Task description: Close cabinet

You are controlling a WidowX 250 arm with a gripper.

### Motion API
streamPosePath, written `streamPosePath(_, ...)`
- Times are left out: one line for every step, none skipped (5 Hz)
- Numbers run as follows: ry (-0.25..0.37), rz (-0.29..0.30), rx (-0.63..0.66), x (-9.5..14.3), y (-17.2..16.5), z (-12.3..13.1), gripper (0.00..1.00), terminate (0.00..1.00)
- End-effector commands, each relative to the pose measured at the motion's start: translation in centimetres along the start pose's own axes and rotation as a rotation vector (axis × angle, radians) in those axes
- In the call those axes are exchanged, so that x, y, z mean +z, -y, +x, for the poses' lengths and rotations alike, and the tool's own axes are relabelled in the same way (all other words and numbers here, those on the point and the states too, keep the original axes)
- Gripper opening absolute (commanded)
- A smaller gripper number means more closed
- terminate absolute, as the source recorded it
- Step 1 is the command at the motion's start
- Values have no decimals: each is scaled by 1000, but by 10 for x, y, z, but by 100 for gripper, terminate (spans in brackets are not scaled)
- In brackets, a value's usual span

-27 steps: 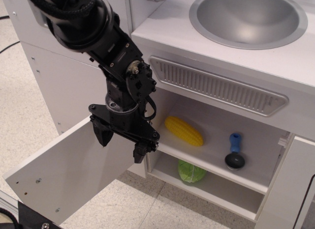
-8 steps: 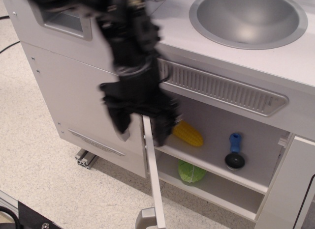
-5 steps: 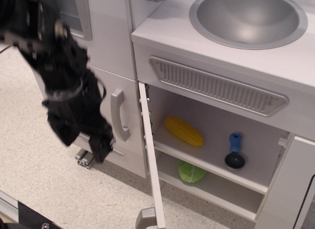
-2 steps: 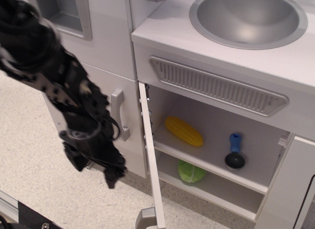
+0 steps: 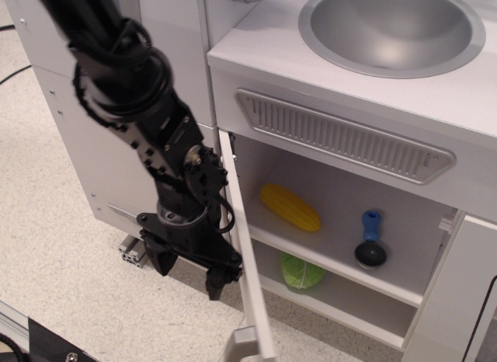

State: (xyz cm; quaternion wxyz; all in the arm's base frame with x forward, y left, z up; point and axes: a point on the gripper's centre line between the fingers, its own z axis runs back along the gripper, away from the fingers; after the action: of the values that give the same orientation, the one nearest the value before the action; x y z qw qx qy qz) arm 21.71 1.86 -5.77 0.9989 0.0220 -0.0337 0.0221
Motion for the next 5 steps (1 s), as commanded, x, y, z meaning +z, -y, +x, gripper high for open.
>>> streamPosePath(83, -40, 51, 3, 30, 54, 100, 0)
streamPosePath(121, -52, 96, -1, 39, 74, 100, 0)
streamPosePath(161, -69, 155, -5, 43, 91, 100, 0)
streamPosePath(182, -53, 197, -7, 44, 104, 100, 0)
streamPosePath(191, -73, 166, -3, 44, 90, 100, 0)
